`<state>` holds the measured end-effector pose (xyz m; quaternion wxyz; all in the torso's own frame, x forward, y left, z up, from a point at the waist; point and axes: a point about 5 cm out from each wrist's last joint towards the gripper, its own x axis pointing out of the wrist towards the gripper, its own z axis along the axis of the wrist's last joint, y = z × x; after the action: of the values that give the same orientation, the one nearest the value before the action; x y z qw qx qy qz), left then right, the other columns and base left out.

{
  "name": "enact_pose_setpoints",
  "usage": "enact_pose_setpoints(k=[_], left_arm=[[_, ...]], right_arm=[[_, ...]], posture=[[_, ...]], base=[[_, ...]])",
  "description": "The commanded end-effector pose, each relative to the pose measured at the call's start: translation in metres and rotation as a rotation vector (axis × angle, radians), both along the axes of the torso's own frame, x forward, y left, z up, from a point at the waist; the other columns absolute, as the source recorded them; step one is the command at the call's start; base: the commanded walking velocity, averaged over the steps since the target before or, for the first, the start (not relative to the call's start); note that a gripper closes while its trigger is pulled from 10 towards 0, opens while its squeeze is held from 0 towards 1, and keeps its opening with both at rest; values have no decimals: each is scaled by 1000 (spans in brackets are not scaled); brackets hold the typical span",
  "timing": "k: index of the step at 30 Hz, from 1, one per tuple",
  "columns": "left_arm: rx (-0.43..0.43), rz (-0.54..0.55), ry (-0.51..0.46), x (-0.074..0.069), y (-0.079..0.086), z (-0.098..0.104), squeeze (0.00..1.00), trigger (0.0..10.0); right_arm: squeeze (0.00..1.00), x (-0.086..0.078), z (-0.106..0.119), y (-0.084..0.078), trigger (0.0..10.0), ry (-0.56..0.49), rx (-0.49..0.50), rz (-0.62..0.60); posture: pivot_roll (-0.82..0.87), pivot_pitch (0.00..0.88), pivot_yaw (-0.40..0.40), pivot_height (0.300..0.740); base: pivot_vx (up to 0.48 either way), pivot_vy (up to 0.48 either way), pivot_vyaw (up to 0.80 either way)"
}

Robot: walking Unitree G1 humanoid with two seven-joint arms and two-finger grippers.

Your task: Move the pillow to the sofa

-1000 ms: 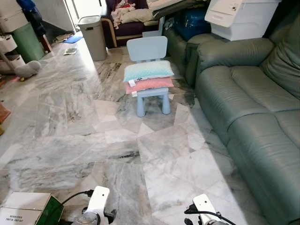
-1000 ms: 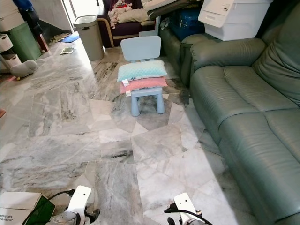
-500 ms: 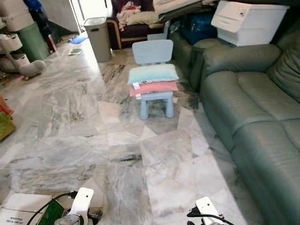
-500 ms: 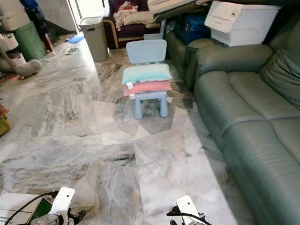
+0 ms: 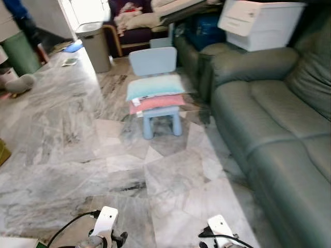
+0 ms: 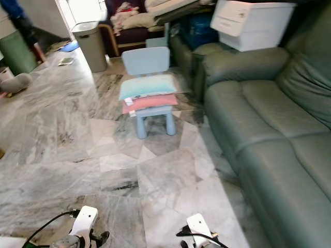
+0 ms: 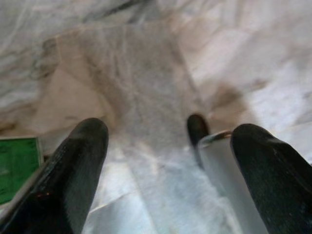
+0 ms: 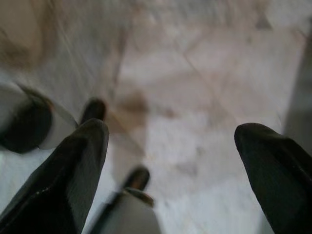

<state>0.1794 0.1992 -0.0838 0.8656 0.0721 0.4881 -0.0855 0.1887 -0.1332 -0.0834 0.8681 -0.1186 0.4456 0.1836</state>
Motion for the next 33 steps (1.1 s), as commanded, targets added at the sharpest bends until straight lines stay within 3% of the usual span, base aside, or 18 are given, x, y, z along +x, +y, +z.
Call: enact_pose_setpoints(k=[1,5,14,24,33], left_arm=[[1,-19,-23,8,-7,3,0,10000],[25,-21,-13,5,-10,0,0,10000],[44,-8,5,-1,-7,-2,0,10000],[64,-5,-1,3,2,1,0,10000],[60,-21,-6,6,-6,1,0,10000]], right_arm=[[0,-5,-3,-5,10000,16,-18,-12],[0,-3,-2,0,10000,18,-12,-18],[0,1,0,10,10000,9,-20,-5],[0,-3,-2,6,10000,13,-29,2],[0,-6,-3,5,10000,17,-25,-5]], posture=[[-93,4,53,740],[-93,4,53,740],[-92,4,56,740],[-87,12,61,740],[-84,18,62,740]], base=[[442,0,0],[412,0,0],[0,0,0],[0,0,680],[0,0,800]])
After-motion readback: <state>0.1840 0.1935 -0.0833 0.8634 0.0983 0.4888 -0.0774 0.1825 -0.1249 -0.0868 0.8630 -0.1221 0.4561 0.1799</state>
